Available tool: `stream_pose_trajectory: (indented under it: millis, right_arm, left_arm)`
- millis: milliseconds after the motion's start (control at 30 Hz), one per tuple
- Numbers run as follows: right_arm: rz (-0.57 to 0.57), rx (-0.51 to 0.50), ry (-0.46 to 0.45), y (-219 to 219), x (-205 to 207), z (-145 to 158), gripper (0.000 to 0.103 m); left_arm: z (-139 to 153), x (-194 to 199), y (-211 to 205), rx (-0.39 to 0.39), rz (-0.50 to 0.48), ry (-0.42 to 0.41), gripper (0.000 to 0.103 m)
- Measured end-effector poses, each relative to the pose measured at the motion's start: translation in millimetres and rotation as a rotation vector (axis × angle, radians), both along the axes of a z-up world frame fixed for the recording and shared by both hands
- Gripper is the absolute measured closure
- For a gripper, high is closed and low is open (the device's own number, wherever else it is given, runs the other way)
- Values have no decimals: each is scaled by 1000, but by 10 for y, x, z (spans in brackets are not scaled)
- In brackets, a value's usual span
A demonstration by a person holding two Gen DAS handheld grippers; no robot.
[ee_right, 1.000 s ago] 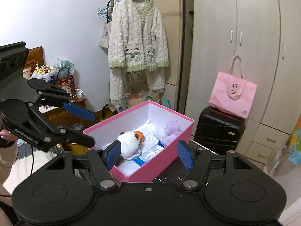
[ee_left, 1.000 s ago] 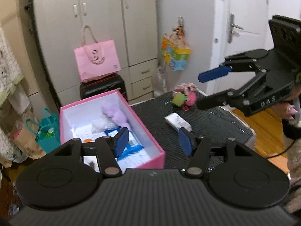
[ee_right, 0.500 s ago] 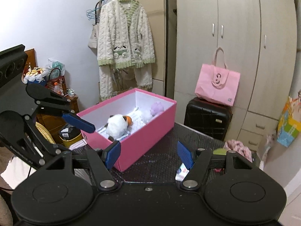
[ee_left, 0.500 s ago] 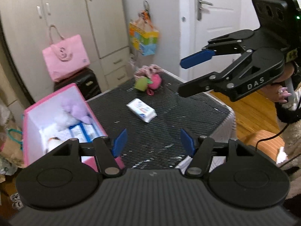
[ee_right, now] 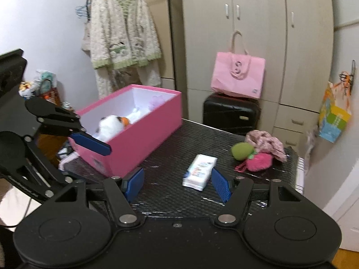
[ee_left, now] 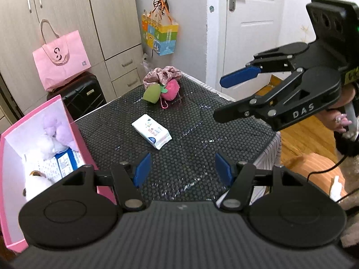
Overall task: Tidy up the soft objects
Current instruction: 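Grasp the white tissue pack with the left gripper while the right gripper grasps the lime-green sponge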
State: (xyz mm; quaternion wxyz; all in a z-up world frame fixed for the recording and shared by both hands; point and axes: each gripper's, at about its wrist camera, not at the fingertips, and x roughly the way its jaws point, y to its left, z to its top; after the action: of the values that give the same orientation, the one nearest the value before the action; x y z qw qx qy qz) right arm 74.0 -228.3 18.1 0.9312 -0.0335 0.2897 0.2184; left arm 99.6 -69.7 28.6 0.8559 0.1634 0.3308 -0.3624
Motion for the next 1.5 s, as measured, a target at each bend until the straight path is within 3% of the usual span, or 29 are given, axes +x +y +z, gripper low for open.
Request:
stream_pose_trajectory:
  millis: [267,633,800,1100,1500]
  right_arm:
    - [-4,74,21,-250,321,-216,32]
    - [-44,95,-59,-391,763,-422,31]
    - [-58,42,-86,-350,947,-530,32]
    - [-85,5,-32,-317,1401,-686,32]
    - [-87,-140,-60,-136,1825,-879,32]
  left_arm:
    - [-149,215,-110,-85,70,-52,41]
    - [-482,550,-298,-188,208,-54,41]
    - [-692,698,-389,-180,281,-62,41]
    - [-1051,1021,-603,-153,368,-62,41]
    - [-1257,1269,-754,-95,389,-44,42]
